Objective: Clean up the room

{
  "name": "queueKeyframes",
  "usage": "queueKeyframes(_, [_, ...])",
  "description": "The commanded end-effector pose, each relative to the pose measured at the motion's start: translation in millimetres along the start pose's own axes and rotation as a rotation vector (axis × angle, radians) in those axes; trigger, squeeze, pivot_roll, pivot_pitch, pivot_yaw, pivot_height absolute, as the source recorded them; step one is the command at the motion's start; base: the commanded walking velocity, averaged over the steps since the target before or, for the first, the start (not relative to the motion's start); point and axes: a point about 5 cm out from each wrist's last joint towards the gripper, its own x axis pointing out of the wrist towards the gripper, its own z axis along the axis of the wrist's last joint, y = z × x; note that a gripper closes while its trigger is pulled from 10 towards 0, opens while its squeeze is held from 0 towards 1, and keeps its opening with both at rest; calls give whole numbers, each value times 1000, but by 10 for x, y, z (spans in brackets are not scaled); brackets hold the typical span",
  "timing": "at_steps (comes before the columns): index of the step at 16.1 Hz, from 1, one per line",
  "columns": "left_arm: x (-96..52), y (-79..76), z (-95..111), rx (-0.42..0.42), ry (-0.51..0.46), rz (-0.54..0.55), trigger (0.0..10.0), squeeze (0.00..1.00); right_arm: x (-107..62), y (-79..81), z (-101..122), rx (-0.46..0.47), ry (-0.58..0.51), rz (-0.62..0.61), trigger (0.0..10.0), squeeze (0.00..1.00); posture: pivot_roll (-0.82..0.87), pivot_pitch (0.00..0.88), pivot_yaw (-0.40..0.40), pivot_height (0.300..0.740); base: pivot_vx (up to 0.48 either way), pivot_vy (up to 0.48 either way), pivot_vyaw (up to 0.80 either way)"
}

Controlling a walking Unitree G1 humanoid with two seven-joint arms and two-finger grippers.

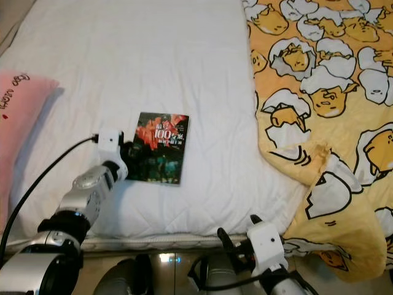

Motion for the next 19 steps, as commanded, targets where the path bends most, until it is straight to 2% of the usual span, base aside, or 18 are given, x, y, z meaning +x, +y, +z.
queueKeyframes(1, [-48,9,-193,-12,79,-5,10000,0,-11,12,-63,15,30,12,10000,0,-283,257,-18,740,0,0,0])
queueKeyframes(4, [-111,48,-425,-13,188,38,9922,0,53,11,-57,9,28,31,10000,0,-275,242,-23,740,0,0,0])
queueKeyframes(5, [-113,13,-468,-21,204,25,2314,0,66,2,-57,7,28,33,10000,0,-273,236,-26,740,0,0,0])
queueKeyframes(6, [-105,-22,-486,-23,211,10,0,0,73,-3,-56,6,28,33,10000,0,-272,233,-26,740,0,0,0])
queueKeyframes(7, [-83,-80,-497,-29,215,-8,0,0,86,-13,-53,4,27,33,10000,0,-279,233,-26,740,0,0,0])
queueKeyframes(11, [-72,-91,-518,-42,220,0,0,0,100,-14,-62,11,27,25,10000,0,-282,237,-20,740,0,0,0])
queueKeyframes(14, [-16,-122,-411,-96,187,-36,0,0,127,-10,-64,18,24,20,10000,0,-280,231,-15,740,0,0,0])
queueKeyframes(19, [15,-123,-328,-125,149,-52,0,0,159,-13,-67,22,20,16,10000,0,-276,228,-10,740,0,0,0])
